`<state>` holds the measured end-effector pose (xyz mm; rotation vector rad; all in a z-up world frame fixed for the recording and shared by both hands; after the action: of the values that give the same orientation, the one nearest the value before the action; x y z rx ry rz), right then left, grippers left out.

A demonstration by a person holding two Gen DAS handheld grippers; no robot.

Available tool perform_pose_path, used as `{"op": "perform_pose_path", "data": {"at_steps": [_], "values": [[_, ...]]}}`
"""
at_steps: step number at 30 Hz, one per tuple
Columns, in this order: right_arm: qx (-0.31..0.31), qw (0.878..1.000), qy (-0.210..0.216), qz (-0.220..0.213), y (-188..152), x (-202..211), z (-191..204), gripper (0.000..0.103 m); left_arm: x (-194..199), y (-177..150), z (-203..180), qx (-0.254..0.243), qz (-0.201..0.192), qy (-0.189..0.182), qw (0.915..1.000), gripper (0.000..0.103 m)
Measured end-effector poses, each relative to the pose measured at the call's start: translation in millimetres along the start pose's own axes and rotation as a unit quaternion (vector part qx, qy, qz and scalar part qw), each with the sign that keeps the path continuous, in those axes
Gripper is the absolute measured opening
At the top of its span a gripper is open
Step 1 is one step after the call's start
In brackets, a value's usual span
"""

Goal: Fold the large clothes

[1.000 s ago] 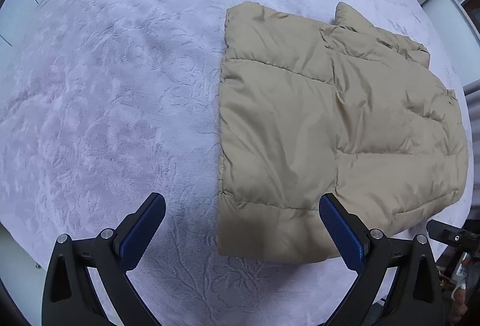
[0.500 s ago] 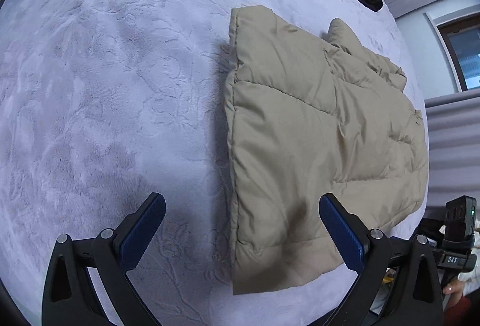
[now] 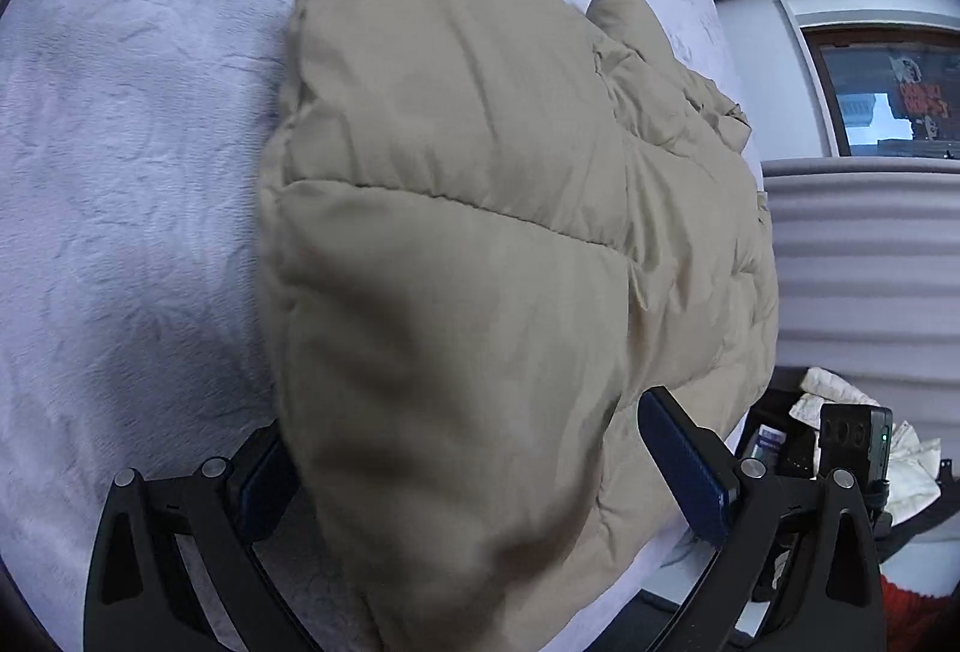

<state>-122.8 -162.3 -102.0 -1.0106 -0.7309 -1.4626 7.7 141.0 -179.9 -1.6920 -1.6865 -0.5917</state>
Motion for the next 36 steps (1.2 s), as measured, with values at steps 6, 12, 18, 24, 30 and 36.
{"op": "perform_pose_path", "data": {"at_steps": [6, 12, 18, 24, 30, 36], "values": [[0.008, 1.000, 0.000, -0.003, 1.1, 6.7, -0.2, 0.086, -28.4, 10.8, -26.2, -0.032, 0.028, -0.009, 0.9990, 0.102], [0.013, 1.000, -0.005, -0.025, 5.1, 25.1, -5.9, 0.086, -36.5, 3.9, -38.5, -0.061, 0.046, 0.017, 0.9970, 0.040], [0.030, 0.997, -0.030, -0.065, 25.8, 52.9, -19.5, 0.086, -8.2, -9.5, -67.7, -0.076, 0.019, 0.002, 0.9969, 0.026], [0.023, 0.990, -0.053, -0.128, 57.3, 73.7, -41.4, 0.081, 28.0, -26.3, -115.6, -0.077, -0.017, -0.036, 0.9962, 0.026], [0.032, 0.986, -0.007, -0.163, 94.3, 59.5, -53.8, 0.015, 40.0, -43.3, -183.6, -0.112, -0.022, -0.037, 0.9928, 0.026], [0.040, 0.989, 0.051, -0.135, 116.7, 9.2, -57.8, 0.013, 14.6, -51.6, -261.9, -0.147, -0.006, -0.015, 0.9890, 0.026]]}}
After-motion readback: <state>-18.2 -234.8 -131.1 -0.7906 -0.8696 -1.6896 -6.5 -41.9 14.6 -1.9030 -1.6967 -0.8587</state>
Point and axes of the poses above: each gripper's, at about its wrist camera, not at the fingertips, and x roughly against the way its jaws point, z to its left, y to its top, the point moved 2 cm from there along -x, roughly the way its jaws point, and after that the axes turned 9 degrees about x, right-handed, at the moved point
